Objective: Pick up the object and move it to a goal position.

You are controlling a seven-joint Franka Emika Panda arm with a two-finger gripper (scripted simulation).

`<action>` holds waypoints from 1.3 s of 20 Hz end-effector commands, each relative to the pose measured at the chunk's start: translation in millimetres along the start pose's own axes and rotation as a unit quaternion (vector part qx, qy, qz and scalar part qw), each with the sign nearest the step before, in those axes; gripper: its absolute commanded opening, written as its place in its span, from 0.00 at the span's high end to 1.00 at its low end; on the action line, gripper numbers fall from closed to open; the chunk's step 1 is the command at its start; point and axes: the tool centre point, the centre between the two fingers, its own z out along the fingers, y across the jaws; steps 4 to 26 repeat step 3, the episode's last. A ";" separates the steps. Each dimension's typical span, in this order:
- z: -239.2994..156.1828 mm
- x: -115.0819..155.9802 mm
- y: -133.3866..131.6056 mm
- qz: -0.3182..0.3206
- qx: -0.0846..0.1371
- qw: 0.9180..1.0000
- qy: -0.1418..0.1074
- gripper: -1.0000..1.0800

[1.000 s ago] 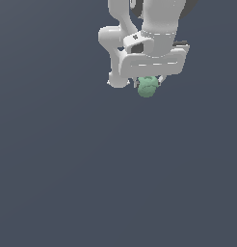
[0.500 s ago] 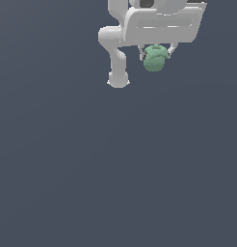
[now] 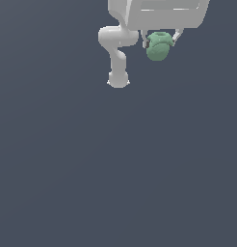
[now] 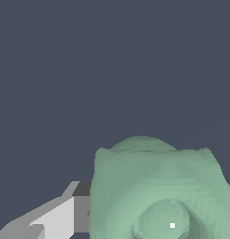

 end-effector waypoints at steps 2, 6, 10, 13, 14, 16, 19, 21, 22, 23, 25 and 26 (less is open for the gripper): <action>0.3 0.7 0.0 0.000 0.000 1.000 0.000 1.00; 0.5 0.8 0.0 0.000 0.000 1.000 0.000 1.00; 0.5 0.8 0.0 0.000 0.000 1.000 0.000 1.00; 0.5 0.8 0.0 0.000 0.000 1.000 0.000 1.00; 0.5 0.8 0.0 0.000 0.000 1.000 0.000 1.00; 0.5 0.8 0.0 0.000 0.000 1.000 0.000 1.00; 0.5 0.8 0.0 0.000 0.000 1.000 0.000 1.00; 0.5 0.8 0.0 0.000 0.000 1.000 0.000 1.00; 0.5 0.8 0.0 0.000 0.000 1.000 0.000 1.00; 0.5 0.8 0.0 0.000 0.000 1.000 0.000 1.00; 0.5 0.8 0.0 0.000 0.000 1.000 0.000 1.00; 0.5 0.8 0.0 0.000 0.000 1.000 0.000 1.00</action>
